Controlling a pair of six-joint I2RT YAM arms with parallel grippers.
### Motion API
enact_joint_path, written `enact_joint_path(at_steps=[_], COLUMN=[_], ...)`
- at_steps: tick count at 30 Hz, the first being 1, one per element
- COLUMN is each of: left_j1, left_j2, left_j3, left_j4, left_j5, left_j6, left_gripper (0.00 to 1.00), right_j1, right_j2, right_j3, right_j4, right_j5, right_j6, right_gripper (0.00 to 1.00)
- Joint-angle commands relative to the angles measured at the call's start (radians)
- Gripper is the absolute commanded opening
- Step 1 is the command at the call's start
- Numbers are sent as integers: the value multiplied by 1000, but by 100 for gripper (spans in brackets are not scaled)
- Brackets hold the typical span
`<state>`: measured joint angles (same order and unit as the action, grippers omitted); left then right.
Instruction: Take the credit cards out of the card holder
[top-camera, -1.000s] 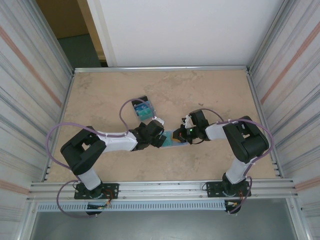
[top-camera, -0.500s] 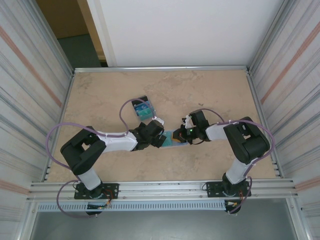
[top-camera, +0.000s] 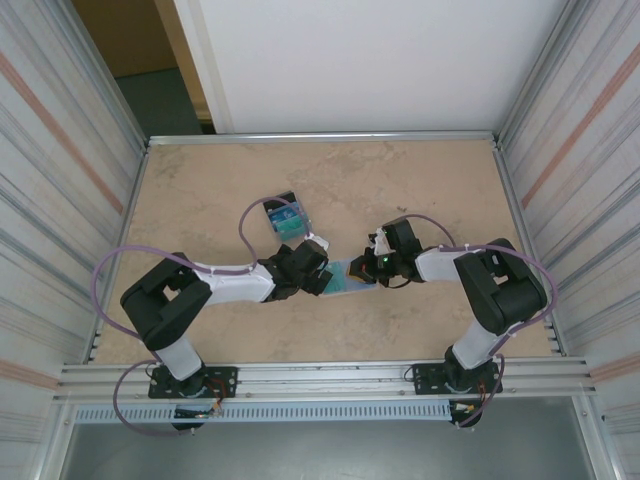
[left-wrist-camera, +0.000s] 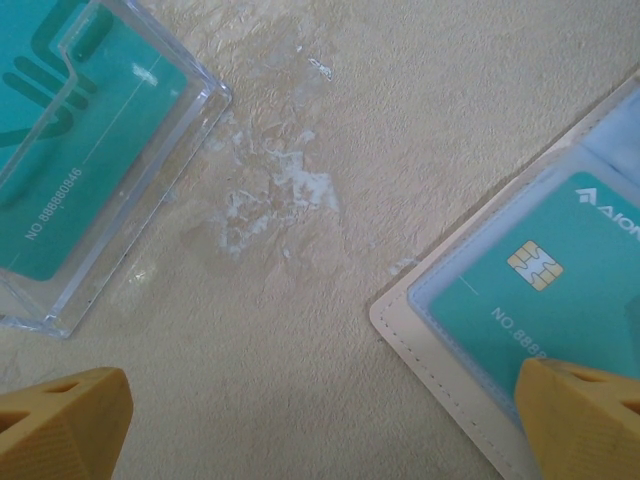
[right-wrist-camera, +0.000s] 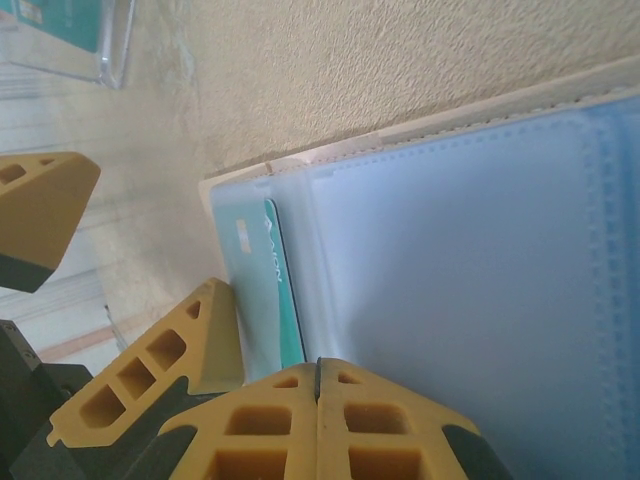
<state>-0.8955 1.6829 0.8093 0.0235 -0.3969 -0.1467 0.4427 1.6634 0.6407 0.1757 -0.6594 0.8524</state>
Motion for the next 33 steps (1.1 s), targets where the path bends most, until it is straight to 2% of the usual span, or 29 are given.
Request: enact_joint_path(at_steps=[1,4,7,15,33], left_j1=[12,13,12,12,11], left_j2=[-19,-16,-10,-8,-5], left_j3=[-16,-18,-19,-22,-25], left_j4=[-54,-51,-50,-48,-40], left_j5=[-17,-13,-6,-4,19], left_j6=[27,24,22,22,12], left_gripper=[99,99,99,99,99], right_j1=[1,16,27,38,46], right_j2=[-26,-25,-12,41,91], right_j3=[-12,2,14,39,49], right_j4=[-10,-23,-28,-12,63], right_j5=[-19,-14,-10,-30,-99], right_j6=[-27,-39,-45,-49,-37], right_gripper=[0,1,9,14,12])
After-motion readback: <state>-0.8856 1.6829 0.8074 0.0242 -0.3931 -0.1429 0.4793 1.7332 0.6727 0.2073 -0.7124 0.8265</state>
